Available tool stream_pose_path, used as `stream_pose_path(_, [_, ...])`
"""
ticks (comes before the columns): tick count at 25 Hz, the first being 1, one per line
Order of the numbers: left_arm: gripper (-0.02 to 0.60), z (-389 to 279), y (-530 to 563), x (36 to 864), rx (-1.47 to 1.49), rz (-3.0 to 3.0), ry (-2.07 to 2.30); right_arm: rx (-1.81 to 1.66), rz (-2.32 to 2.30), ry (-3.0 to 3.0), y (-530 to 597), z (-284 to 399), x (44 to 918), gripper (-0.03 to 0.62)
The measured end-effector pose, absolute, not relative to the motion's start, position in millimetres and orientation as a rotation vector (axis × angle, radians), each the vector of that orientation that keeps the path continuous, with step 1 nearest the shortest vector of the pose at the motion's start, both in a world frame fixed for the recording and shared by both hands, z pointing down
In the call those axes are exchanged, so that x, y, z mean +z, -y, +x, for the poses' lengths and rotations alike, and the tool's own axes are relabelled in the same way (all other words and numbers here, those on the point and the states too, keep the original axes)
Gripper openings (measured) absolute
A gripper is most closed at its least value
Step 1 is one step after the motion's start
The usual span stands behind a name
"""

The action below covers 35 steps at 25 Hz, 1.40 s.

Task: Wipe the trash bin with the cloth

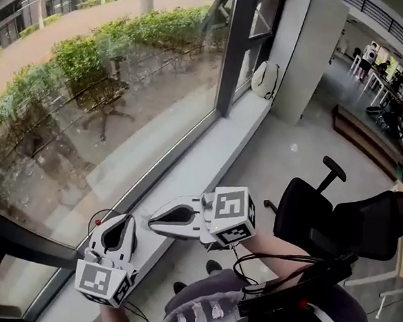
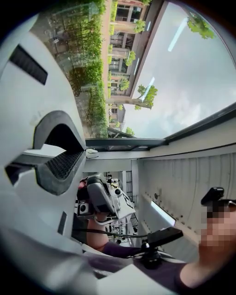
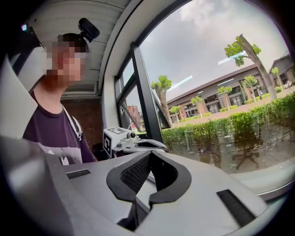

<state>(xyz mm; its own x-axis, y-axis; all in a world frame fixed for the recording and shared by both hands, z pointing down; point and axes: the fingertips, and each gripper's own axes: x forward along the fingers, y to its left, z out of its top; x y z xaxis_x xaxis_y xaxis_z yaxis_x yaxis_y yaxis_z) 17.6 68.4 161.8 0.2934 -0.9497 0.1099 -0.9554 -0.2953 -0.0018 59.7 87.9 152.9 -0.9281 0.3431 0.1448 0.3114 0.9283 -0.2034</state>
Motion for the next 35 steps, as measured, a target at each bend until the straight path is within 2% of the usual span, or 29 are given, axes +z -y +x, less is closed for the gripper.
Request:
stream_pose_path(6, [-0.002, 32.9, -76.5, 157.0, 0.129, 2.365, 1.916, 0.485, -0.589, 2.944, -72.0, 80.5, 143.0, 0.000])
stream_pose_path(12, [-0.002, 121.5, -74.7, 163.4, 0.204, 2.261, 1.974, 0.630, -0.799, 2.908, -64.0, 155.8, 144.5, 0.000])
stream_pose_path(21, [-0.002, 142.6, -105.8, 162.0, 0.283, 2.000, 2.102, 0.779, -1.029, 2.777, -80.0, 166.4, 143.6, 0.000])
stream_pose_path(26, [-0.002, 154.4, -152.1, 180.8, 0.257, 1.863, 2.206, 0.735, -1.126, 2.752, -119.5, 196.6, 173.0, -0.002])
stream_pose_path(35, [-0.002, 168.1, -280.6, 194.3, 0.195, 1.765, 2.300, 0.744, -1.171, 2.701, -227.7, 211.3, 185.6, -0.002])
